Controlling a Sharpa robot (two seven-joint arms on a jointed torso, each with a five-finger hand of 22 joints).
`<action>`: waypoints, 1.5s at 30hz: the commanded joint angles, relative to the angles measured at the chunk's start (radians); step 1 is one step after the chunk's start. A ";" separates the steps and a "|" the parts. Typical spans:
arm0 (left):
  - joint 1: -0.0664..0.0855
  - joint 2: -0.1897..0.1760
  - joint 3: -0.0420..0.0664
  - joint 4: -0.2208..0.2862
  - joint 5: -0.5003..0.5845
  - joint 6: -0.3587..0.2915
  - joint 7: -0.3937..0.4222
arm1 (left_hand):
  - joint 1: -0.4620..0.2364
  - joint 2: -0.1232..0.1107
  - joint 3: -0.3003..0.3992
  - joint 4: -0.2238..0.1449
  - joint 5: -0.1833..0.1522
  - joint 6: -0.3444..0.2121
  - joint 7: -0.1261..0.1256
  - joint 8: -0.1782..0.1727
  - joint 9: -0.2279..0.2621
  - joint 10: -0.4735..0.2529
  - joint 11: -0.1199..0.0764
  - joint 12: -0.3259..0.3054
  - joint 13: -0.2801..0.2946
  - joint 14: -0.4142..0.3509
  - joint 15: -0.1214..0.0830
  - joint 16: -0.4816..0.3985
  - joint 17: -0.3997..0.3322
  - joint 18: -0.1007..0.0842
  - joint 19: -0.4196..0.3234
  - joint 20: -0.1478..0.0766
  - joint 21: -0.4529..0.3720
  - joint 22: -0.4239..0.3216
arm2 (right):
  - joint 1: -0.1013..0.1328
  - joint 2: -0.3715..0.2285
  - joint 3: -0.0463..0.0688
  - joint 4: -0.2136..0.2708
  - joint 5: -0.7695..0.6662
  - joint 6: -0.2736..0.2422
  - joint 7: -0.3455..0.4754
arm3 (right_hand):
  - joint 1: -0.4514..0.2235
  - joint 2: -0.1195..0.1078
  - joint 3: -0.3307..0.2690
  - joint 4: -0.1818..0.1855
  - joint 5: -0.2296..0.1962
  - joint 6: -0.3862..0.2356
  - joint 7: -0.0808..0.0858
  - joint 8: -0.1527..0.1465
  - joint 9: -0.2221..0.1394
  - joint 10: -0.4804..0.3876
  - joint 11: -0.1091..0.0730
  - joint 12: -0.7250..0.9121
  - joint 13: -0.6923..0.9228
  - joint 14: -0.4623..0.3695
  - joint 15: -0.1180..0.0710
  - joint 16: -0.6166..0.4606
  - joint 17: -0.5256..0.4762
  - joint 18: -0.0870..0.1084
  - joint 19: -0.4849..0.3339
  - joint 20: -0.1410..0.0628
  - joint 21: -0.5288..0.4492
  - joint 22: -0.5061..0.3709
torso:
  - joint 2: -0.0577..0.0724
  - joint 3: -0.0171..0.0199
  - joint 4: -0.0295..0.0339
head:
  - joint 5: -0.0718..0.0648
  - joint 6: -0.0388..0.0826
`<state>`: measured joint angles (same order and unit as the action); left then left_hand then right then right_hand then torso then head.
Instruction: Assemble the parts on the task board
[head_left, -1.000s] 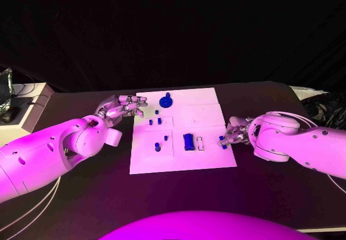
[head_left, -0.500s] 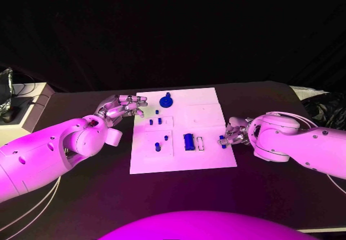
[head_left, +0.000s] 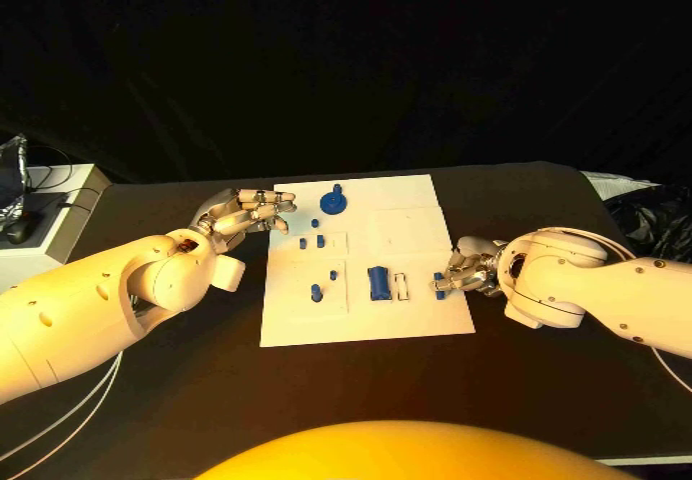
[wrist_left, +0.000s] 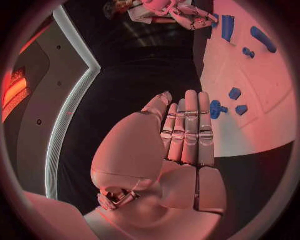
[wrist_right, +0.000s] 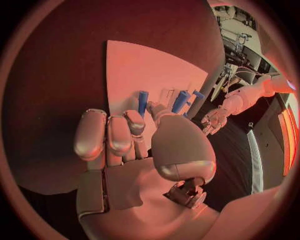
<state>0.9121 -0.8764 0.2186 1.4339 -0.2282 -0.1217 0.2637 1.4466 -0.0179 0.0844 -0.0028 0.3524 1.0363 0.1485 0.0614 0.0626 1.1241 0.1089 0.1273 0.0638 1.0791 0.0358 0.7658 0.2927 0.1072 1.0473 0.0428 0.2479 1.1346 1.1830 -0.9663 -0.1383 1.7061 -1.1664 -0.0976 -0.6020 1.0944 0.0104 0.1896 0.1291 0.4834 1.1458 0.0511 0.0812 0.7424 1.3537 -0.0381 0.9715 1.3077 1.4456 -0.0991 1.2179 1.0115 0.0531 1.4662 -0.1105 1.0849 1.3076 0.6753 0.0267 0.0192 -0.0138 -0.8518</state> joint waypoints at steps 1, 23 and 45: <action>-0.001 0.001 0.001 0.002 0.006 0.005 0.007 | -0.008 0.000 0.006 0.000 -0.001 -0.007 0.001 0.003 0.001 -0.005 -0.001 0.002 -0.001 -0.001 0.003 0.001 0.000 -0.003 0.005 0.001 -0.005 0.001 | 0.006 -0.002 -0.001 0.014 0.051 -0.024 0.019 | 0.002 -0.003 0.327 -0.333 0.000 -0.001 0.001 0.004 0.004 0.009 -0.004 0.003 0.018 -0.001 -0.001 -0.002 -0.001 0.018 0.047 -0.002 0.004 0.146 | 0.000 -0.0002 -0.0002 | 0.001 0.000; -0.001 0.000 0.001 0.004 0.006 0.008 0.006 | -0.008 0.000 0.007 0.000 -0.001 -0.006 0.001 0.003 0.001 -0.006 -0.001 0.002 -0.001 -0.001 0.003 0.001 -0.001 -0.003 0.006 0.001 -0.006 0.003 | 0.017 0.055 0.003 0.048 0.064 -0.026 0.015 | 0.006 -0.004 0.324 -0.334 0.003 0.001 0.001 0.003 0.006 0.009 -0.004 0.003 0.017 0.000 -0.001 -0.003 -0.001 0.019 0.047 -0.002 0.002 0.146 | 0.000 -0.0013 -0.0001 | 0.005 -0.005; -0.001 -0.004 0.001 0.008 0.006 0.007 0.005 | -0.009 0.000 0.006 0.001 -0.001 -0.006 0.001 0.003 0.001 -0.007 -0.001 0.002 -0.001 -0.001 0.003 0.001 -0.001 -0.003 0.007 0.002 -0.011 0.004 | 0.011 0.132 -0.007 -0.036 0.037 0.026 0.020 | 0.009 -0.001 0.314 -0.333 -0.002 0.000 0.002 0.000 0.008 0.008 -0.003 0.007 0.018 0.000 0.000 -0.003 -0.002 0.018 0.046 -0.001 0.003 0.146 | 0.000 0.0000 -0.0008 | 0.010 -0.010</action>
<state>0.9121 -0.8804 0.2185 1.4380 -0.2277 -0.1214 0.2624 1.4466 -0.0179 0.0844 -0.0028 0.3524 1.0363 0.1484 0.0614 0.0626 1.1241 0.1089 0.1274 0.0638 1.0791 0.0358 0.7658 0.2926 0.1073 1.0473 0.0429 0.2405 1.1369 1.1962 -0.8357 -0.1438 1.6700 -1.1121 -0.1123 -0.5928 1.0899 0.0082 0.2129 0.0949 0.4813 1.1432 0.0499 0.0806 0.7495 1.3537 -0.0381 0.9760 1.3081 1.4456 -0.0991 1.2179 1.0110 0.0531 1.4662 -0.1105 1.0848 1.3081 0.6752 0.0263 0.0191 -0.0043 -0.8607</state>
